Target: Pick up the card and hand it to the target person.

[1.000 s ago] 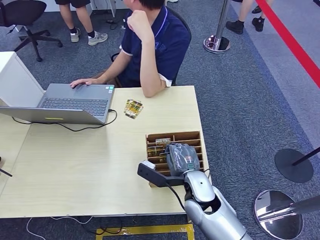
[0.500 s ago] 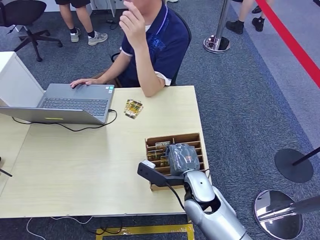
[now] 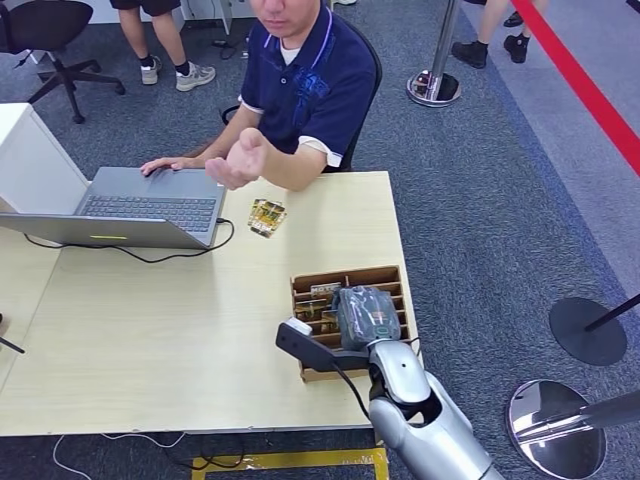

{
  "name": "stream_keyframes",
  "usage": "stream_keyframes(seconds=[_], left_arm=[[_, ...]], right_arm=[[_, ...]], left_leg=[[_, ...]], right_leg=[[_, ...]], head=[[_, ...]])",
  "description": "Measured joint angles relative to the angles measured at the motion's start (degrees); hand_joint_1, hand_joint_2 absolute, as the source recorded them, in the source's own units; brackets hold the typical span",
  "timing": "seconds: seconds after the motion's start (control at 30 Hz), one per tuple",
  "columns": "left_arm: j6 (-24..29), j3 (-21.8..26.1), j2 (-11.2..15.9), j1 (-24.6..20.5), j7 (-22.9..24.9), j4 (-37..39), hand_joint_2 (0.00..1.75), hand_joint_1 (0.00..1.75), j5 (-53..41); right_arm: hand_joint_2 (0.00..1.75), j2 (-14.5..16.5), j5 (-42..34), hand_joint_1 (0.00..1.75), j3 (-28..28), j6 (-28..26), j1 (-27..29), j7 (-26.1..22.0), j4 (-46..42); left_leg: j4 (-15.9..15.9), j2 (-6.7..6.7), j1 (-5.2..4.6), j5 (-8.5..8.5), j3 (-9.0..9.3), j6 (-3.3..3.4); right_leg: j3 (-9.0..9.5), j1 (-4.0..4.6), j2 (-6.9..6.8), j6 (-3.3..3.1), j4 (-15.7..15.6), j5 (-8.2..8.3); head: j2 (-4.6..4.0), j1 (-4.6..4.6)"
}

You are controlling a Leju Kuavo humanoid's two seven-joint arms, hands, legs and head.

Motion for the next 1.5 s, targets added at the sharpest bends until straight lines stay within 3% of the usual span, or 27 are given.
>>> stream_keyframes(seconds=[0.43, 1.0, 1.17, 1.5], left_arm=[[0.26, -0.01, -0.02, 0.00, -0.02, 0.00, 0.00, 0.00, 0.31], [-0.23, -0.02, -0.48, 0.00, -0.07, 0.00, 0.00, 0.00, 1.13], [-0.58, -0.03, -0.48, -0.11, 0.15, 0.00, 0.00, 0.00, 0.16], [-0.79, -0.53, -0.53, -0.86, 0.74, 0.00, 0.00, 0.00, -1.01]], right_arm=[[1.75, 0.04, -0.19, 1.62, -2.50, -10.20, 0.36, -2.66, -5.74], [1.75, 0.38, -5.93, 1.62, -4.54, -13.14, -1.36, -6.48, -7.82], [1.75, 1.66, -9.15, 1.62, -5.25, -13.43, -5.58, -7.64, -6.31], [1.75, 7.05, -12.64, 1.62, -7.38, -13.38, -19.75, -8.32, 4.22]], left_leg=[[0.00, 0.00, 0.00, 0.00, 0.01, 0.00], [0.00, 0.01, 0.00, 0.04, 0.01, -0.06], [0.00, 0.02, 0.00, 0.08, 0.01, -0.11], [-0.01, 0.01, 0.01, 0.23, 0.00, -0.24]], right_leg=[[0.00, 0.00, 0.00, -0.01, 0.00, 0.01], [0.00, 0.00, 0.00, -0.05, 0.01, 0.04], [-0.01, 0.00, 0.01, -0.09, 0.04, 0.07], [-0.07, 0.01, 0.00, -0.19, 0.17, 0.13]], head=[[0.00, 0.01], [0.00, 0.01], [0.00, 0.01], [0.00, 0.01]])
